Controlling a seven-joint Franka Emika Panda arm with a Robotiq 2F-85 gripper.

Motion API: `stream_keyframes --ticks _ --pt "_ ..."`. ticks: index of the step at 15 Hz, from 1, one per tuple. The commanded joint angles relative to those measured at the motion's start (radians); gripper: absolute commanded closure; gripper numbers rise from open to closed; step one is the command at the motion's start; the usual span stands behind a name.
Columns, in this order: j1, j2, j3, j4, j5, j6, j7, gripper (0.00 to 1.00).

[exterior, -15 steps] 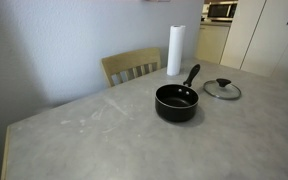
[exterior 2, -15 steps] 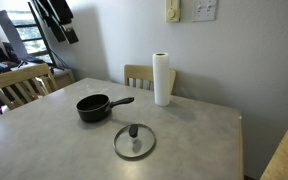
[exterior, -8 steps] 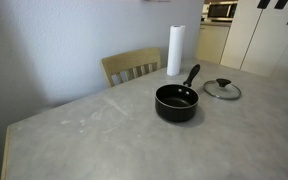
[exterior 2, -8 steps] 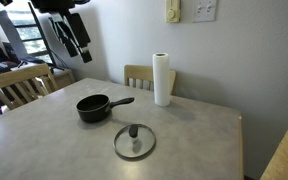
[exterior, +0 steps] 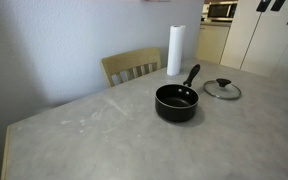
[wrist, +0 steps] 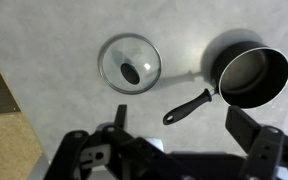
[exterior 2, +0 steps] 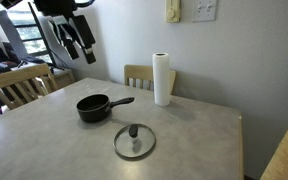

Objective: Place the glass lid on the black saucepan

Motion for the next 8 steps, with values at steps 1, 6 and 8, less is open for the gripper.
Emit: stream_keyframes --ticks 1,6,8 --pt "-0.017 0.065 -0.009 0.012 -0.015 0.073 -0.118 0.0" --pt "-0.027 0.186 -0.074 0.041 0.044 0.238 -0.447 0.0" --pt "-0.041 0.238 -0.097 0.054 0.115 0.284 -0.597 0.0"
